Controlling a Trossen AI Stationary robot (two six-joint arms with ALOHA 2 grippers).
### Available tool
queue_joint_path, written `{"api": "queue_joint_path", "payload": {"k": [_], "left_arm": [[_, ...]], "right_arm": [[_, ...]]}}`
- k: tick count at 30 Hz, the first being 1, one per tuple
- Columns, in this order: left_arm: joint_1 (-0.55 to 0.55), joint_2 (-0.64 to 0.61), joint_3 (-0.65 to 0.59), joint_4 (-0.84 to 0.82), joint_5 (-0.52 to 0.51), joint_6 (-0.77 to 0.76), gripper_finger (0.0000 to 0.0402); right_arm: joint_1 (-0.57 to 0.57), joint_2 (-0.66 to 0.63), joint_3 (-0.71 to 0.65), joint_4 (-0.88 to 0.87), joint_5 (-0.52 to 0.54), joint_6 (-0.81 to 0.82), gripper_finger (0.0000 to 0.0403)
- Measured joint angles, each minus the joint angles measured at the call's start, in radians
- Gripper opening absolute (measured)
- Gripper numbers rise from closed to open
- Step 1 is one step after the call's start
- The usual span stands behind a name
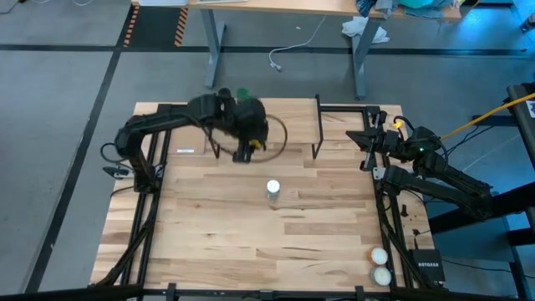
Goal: Shelf spices
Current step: Put the yellow seasoning bottle on the shelf
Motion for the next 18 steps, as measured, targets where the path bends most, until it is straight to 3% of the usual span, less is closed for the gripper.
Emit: {"api": "queue_joint_path", "payload": {"k": [10, 18], "left_arm": [[0.194, 0.005, 0.025, 0.044, -0.002, 0.055, 0.0218], [0.273, 0.037, 0.058, 0.108, 0.089, 0.055, 0.0218]], "right_arm": [[0.0, 0.0, 0.0, 0.001, -0.009, -0.018, 0.0005], [0.0, 0.0, 0.0, 0.002, -0.009, -0.026, 0.0005]]}}
